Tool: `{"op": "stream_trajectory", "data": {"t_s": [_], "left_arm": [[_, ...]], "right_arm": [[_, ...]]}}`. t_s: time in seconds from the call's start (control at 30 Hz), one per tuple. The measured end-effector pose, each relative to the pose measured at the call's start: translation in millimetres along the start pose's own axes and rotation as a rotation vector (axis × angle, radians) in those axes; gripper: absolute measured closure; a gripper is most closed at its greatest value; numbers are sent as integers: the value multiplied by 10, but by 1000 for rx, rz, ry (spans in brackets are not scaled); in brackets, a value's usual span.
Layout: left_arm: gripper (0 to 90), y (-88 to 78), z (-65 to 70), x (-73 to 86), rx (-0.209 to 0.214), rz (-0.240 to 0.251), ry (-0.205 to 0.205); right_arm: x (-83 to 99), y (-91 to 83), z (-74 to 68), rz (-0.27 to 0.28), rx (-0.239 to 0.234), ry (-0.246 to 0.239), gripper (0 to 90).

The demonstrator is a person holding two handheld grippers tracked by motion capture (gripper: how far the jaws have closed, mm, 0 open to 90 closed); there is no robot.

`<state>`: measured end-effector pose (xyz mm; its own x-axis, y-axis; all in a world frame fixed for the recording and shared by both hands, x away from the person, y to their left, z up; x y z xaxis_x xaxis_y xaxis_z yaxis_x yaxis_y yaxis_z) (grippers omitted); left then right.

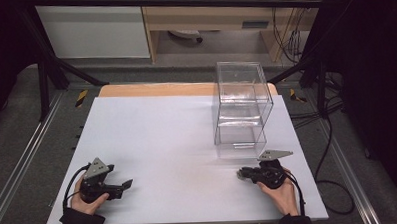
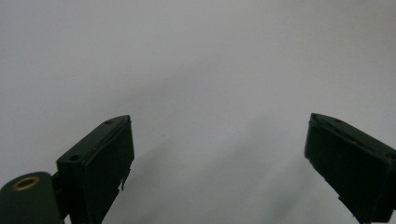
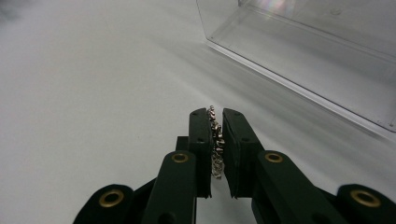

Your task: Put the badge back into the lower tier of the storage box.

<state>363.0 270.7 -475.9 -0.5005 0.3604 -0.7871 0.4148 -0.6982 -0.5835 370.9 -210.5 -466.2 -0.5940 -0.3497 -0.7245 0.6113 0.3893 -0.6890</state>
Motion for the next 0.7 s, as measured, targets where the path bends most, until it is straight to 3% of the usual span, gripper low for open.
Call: {"op": "stream_trajectory", "data": {"t_s": [0.7], "left_arm": [[79, -5, -4, -1, 0, -1, 0]], "right_arm": [[4, -24, -34, -10, -7, -24, 832]]}}
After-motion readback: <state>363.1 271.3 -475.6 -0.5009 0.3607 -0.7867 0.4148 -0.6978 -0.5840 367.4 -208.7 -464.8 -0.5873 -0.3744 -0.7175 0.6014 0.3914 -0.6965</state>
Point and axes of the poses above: each handheld gripper's, and its own axes: y roughly forward along the jaws, x roughly out of its underside, z roughly to its right, the point moved 4 cm from there along y, roughly forward along the jaws, and after that the axes turned 15 degrees about x, right-handed, at the moved point
